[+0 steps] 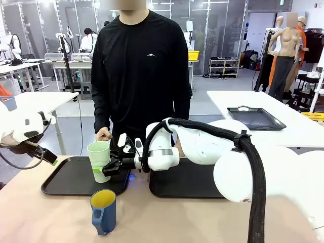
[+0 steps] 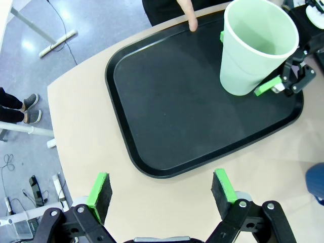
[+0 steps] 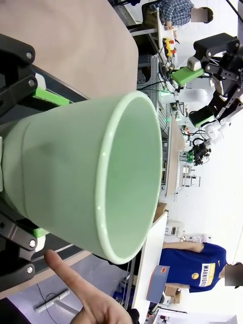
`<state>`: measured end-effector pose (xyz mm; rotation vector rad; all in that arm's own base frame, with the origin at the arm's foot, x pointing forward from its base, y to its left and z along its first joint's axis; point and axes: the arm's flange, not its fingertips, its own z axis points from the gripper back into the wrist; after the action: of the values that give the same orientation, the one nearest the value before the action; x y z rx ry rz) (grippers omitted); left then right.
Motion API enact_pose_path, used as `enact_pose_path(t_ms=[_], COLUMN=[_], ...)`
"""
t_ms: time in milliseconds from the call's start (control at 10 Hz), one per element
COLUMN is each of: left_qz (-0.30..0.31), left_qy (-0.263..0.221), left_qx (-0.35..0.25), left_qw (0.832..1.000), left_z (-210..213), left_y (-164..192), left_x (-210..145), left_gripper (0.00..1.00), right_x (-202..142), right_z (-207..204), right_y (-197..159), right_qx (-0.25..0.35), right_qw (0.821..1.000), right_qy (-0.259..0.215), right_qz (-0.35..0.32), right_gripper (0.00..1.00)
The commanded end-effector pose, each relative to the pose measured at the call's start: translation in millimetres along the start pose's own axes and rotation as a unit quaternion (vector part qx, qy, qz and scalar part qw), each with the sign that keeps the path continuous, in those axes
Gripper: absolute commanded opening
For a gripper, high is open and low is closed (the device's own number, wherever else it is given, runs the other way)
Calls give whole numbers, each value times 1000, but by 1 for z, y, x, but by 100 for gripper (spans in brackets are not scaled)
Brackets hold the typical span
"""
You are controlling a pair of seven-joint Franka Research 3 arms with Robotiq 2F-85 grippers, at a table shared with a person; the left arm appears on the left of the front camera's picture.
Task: Sort and store the cups by type.
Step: Place the picked Reusable plastic cup into the Flat Tray indicated by the person.
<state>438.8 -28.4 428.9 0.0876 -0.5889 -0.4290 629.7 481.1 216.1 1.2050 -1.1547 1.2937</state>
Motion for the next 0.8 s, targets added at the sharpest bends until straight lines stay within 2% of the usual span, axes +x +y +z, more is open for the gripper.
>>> enact_pose_path(t_ms=[0, 300, 700], left_qz=[3, 3, 3], left_qy=[-2, -2, -2], left_qx=[-1, -1, -1], left_qw=[1000, 1000, 1000], left_z=[1, 1, 1], left_y=[2, 2, 2], left_x=[0, 0, 0], left_gripper=[100, 100, 100], right_x=[7, 15, 23], right_z=[4, 23, 59], right_y=[-2, 3, 14], right_qx=[-1, 0, 7], right_qw=[1000, 1000, 999], right_qy=[22, 19, 37], right_qz=[-5, -14, -37], right_gripper=[100, 100, 100])
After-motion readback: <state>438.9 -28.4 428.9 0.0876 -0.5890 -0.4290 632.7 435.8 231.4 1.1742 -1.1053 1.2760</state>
